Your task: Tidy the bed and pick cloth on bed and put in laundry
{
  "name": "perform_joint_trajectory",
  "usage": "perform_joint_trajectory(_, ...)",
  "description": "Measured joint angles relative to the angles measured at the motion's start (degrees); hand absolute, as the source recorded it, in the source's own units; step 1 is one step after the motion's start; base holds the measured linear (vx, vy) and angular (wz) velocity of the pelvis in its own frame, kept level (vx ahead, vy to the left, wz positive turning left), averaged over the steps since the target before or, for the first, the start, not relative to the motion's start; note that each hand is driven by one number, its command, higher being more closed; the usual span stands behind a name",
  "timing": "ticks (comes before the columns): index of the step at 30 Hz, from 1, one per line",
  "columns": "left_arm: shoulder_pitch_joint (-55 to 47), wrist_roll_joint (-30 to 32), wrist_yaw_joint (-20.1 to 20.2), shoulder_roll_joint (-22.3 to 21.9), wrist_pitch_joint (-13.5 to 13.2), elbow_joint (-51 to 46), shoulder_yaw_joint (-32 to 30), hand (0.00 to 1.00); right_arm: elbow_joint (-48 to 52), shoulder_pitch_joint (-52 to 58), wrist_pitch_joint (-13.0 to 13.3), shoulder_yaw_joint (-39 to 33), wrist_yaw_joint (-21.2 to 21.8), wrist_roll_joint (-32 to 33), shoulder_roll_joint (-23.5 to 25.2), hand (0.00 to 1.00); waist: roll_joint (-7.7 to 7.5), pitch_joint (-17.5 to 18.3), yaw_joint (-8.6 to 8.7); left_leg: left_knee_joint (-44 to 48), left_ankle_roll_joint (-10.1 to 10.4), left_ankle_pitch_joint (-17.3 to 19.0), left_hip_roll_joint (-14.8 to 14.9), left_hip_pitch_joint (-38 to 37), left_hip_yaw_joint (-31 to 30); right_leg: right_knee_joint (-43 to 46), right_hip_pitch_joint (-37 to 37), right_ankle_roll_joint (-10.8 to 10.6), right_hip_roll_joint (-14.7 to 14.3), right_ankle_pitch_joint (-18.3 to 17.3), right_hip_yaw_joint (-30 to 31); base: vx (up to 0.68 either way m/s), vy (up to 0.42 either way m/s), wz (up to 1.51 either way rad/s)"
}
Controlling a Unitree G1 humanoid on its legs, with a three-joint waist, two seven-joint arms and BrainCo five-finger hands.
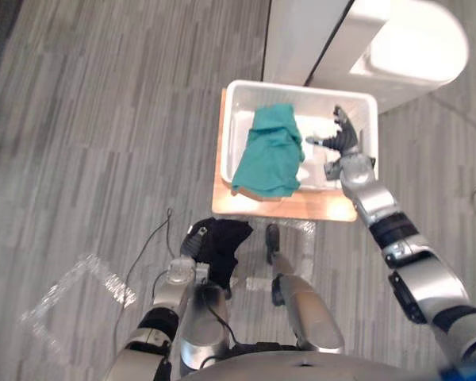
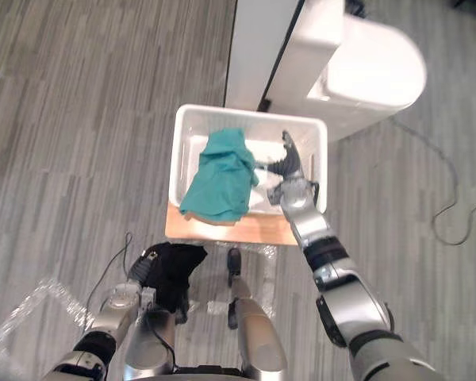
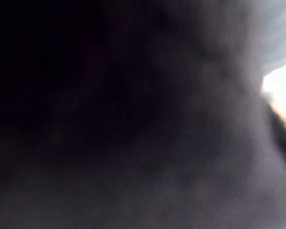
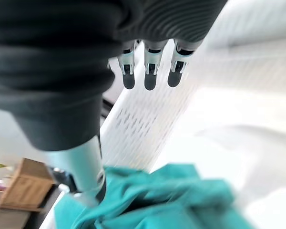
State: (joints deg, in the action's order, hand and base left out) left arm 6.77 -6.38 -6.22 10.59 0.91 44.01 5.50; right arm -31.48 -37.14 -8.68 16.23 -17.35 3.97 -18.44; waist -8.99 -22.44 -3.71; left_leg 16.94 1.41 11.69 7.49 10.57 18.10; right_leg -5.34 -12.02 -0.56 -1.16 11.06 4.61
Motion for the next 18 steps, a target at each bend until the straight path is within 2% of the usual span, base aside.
perform_joint_trajectory(2, -2.13, 0.90, 0.14, -0.69, 0.43, 0.07, 0.04, 1.00, 2.00, 2.97, -0.76, -0.19, 0.92, -1.22, -0.11, 0.00, -0.29, 2.26, 0.23, -0.33, 0.19, 0.47, 0.23, -1.48, 0.22, 0.01, 1.05, -0.04, -0.28, -0.22, 0.03, 0.12, 0.041, -0.13)
perform_joint_trajectory(5, -6.32, 0.90, 0.91, -1.45, 0.94, 0.07, 0.06, 1.00, 7.07, 9.87, -3.37, -0.46, 2.14, -3.80, -0.29, 0.00, 0.37, 6.98, 0.97, -3.60, 0.28, 0.03, -0.36, -5.79, 1.03, 0.01, 3.45, -0.61, -0.32, -0.63, 0.01, 0.11, 0.056, -0.10)
perform_joint_trajectory(10, -10.75, 0.87, 0.83, -1.93, 1.12, 0.06, 0.03, 1.00, 10.98, 20.07, -6.30, -7.48, 2.47, -5.35, -0.79, 0.00, 1.54, 12.46, 1.54, -8.16, 0.05, -0.88, -1.84, -10.31, 2.32, 0.01, 5.72, -0.80, 0.36, -2.04, 0.92, 0.06, 0.052, -0.09)
perform_joint_trajectory(12, -12.26, 0.85, 0.81, -2.33, 1.25, 0.15, 0.05, 1.00, 11.00, 24.04, -7.31, -11.35, 2.34, -5.34, -1.32, 0.00, 1.97, 13.51, 2.79, -9.21, -0.07, -0.95, -2.50, -11.73, 2.63, 0.02, 6.84, -0.42, 0.82, -2.95, 1.10, 0.01, 0.035, -0.02)
perform_joint_trajectory(15, -14.07, 0.80, 0.82, -2.94, 1.52, 0.83, 0.06, 1.00, 9.89, 29.87, -7.86, -16.14, 1.34, -4.93, -2.83, 0.00, 2.94, 15.84, 3.93, -10.59, -0.18, -1.02, -2.98, -13.03, 3.25, 0.52, 7.20, -0.85, 1.01, -3.74, 1.50, 0.02, 0.042, -0.06)
perform_joint_trajectory(18, -14.76, 0.62, 0.84, -3.34, 1.65, 3.25, 0.12, 1.00, 2.69, 34.35, -6.71, -24.11, 0.44, 0.17, -2.96, 0.00, 4.55, 17.29, 5.16, -12.80, -0.45, -1.19, -3.64, -16.14, 3.34, 1.87, 8.56, -1.14, 1.14, -5.16, 1.71, 0.03, 0.059, -0.05)
